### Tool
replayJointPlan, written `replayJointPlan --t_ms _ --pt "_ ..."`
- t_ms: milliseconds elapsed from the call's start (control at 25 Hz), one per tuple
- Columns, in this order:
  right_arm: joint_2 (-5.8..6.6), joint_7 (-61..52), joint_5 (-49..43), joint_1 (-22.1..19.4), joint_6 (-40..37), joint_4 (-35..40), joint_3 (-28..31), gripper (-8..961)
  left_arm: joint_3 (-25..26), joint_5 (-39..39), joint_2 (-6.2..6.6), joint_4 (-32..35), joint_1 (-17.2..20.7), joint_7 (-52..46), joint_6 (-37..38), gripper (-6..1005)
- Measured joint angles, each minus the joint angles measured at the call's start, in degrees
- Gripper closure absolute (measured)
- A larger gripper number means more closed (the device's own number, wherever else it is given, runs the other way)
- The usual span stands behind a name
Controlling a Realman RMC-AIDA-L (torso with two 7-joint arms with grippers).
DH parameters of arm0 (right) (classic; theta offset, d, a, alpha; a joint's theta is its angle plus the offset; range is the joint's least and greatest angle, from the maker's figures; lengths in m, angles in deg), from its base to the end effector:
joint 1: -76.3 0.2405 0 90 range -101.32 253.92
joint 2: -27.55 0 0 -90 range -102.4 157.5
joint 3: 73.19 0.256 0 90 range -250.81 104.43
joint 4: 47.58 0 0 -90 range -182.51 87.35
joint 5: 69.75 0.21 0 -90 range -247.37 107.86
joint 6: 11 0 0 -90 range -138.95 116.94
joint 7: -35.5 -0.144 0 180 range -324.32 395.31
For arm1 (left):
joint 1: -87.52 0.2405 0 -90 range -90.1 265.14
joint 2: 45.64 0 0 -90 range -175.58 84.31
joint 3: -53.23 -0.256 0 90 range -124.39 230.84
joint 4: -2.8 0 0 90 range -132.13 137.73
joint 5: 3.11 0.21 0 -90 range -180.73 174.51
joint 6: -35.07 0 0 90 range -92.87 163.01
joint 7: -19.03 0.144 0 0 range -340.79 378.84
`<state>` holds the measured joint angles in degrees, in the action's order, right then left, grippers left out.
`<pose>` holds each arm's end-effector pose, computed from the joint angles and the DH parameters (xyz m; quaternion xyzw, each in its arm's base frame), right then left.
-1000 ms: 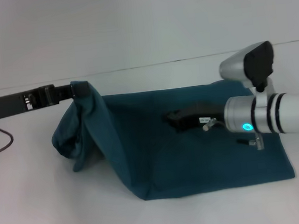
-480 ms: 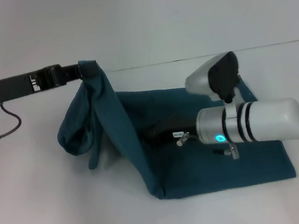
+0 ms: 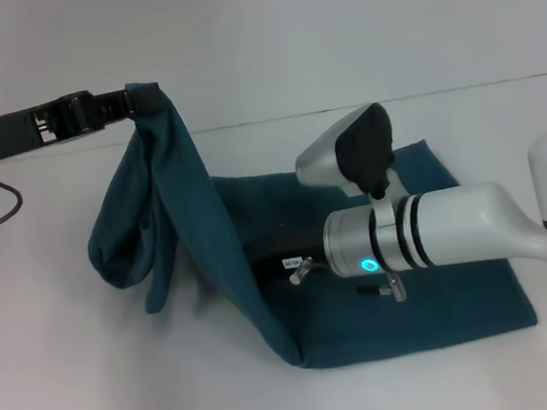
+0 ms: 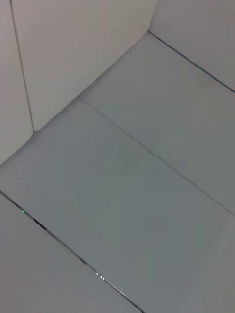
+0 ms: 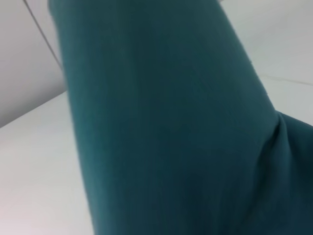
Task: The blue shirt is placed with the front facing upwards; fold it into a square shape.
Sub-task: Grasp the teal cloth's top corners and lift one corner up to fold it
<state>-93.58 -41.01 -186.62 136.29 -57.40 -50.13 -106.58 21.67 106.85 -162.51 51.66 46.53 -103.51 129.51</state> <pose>0.1764 0.3937 -0.1378 -0.9279 0.3054 0.1466 0.1556 -0.1796 0.3899 0.0753 -0.8474 -0.3928 -0.3501 0.0706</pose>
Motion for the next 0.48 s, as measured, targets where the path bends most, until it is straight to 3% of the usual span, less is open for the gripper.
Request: replayJointPlan --t_ms 280,480 --pt "-0.41 0.1 -0.7 2.0 1.2 -1.7 0.3 954 -0.9 0.0 0.13 0.0 -0.7 0.5 -0.2 996" --pt "-0.02 0.5 -0.3 0.2 1.3 -1.4 1.2 954 -1.5 -0.1 -0.23 0.0 -0.9 0.9 0.2 996"
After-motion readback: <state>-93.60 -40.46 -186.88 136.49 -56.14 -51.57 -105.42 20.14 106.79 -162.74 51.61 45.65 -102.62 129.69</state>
